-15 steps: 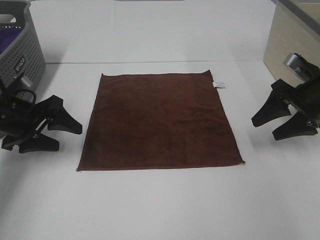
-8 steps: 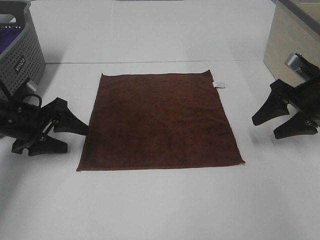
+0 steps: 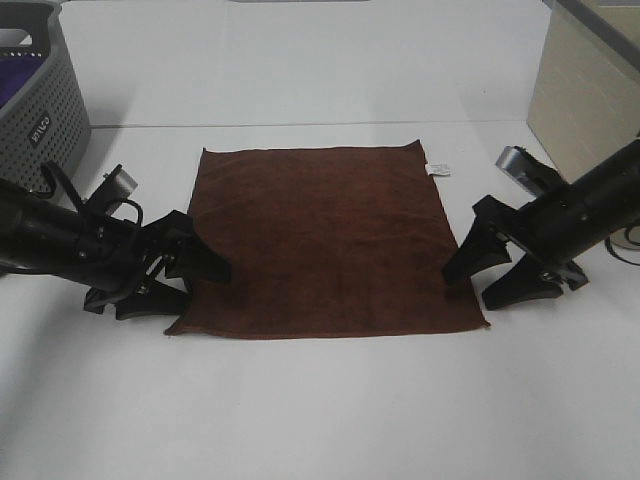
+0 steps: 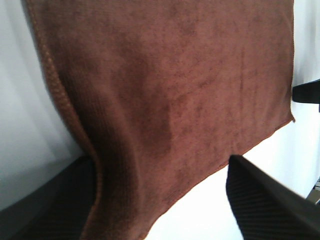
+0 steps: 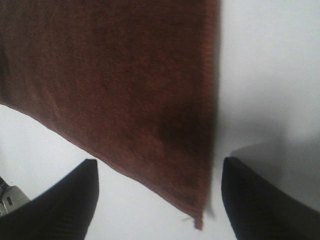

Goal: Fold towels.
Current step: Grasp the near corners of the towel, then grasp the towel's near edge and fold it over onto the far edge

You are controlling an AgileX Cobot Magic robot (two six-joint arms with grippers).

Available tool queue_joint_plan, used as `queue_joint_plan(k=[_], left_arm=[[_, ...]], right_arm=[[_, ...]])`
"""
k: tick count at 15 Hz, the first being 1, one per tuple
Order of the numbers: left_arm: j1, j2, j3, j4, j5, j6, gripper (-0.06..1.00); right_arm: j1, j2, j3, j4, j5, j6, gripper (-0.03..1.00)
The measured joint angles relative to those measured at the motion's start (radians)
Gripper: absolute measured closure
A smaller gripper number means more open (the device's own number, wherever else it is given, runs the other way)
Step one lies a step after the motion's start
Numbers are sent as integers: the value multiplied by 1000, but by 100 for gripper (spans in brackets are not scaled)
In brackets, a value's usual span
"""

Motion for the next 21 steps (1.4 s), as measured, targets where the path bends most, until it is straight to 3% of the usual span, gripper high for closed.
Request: queue_joint_plan(k=[3,4,5,6,7,8,13,14,15,17,21], left_arm=[[-11,35,-4,-77,48,-1,25],[-11,43,-7,-80,55,-1,31],[-11,51,-7,-72,46,-11,44],[-11,56,-7,-48,24,-16,77],[-11,56,-7,-42,22,-16,89],[-11,56,-7,-38,25,-16,93],[-11,58,-7,41,94,-40,93],[-11,53,-5,135,121,-95,93],[-11,53,-5,135,121,-95,93],[-11,24,28,214,111,-143,93],[-16,-62,151,229,101,-175,93]], right_arm=[[79,26,-4,67,-3,-3,33],[90,32,-4,81,-9,-3,39],[96,36,-4,84,-24,0,49],[96,45,-4,77,-43,14,73],[96,47,-4,66,-54,32,87],[96,49,-4,61,-52,47,96],[96,53,-4,20,35,85,97],[97,39,25,0,55,108,97],[97,39,25,0,55,108,97],[97,-20,100,-1,33,133,97],[98,-114,287,1,-7,155,97]])
